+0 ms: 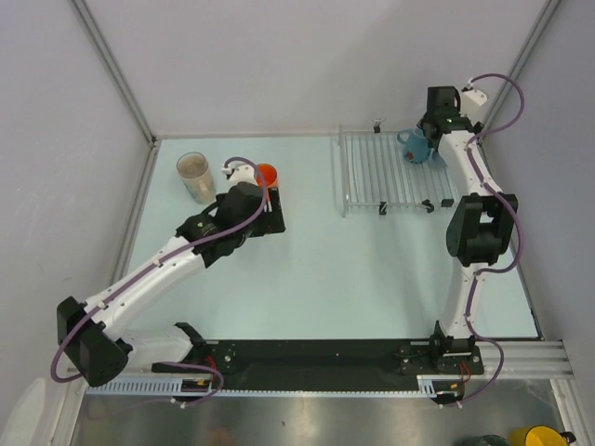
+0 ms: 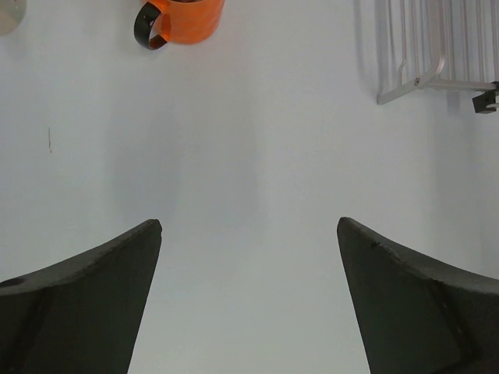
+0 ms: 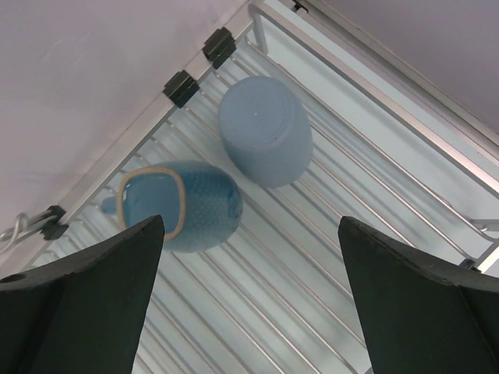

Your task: Unload the cups from the dish rack

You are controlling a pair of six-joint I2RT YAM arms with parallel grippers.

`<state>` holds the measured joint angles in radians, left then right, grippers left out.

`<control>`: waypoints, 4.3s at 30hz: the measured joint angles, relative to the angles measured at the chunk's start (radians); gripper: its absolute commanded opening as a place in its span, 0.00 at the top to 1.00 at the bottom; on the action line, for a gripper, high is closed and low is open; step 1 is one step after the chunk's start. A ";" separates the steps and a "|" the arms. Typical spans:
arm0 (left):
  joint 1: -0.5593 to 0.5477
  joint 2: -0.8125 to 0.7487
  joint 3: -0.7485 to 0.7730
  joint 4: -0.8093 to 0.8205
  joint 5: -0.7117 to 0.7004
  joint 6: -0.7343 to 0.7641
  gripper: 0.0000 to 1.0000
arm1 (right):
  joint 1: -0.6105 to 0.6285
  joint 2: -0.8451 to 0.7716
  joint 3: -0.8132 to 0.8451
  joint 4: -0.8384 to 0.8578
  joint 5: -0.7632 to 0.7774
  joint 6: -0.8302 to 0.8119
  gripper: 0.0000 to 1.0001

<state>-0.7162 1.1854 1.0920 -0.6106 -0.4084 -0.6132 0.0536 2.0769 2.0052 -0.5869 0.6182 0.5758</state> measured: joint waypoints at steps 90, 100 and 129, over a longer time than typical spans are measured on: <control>-0.002 -0.208 -0.283 0.342 0.237 -0.077 0.00 | 0.234 -1.268 -1.069 0.330 -0.385 0.212 1.00; -0.012 -0.208 -0.462 0.756 0.493 -0.167 0.02 | 0.313 -1.380 -1.424 0.636 -0.712 0.391 1.00; -0.064 -0.053 -0.655 1.526 0.713 -0.330 0.55 | 0.532 -1.054 -1.664 1.536 -0.964 0.642 1.00</control>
<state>-0.7807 1.1320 0.4370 0.9154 0.3042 -0.9432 0.5858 1.0229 0.3408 0.9489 -0.3458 1.2182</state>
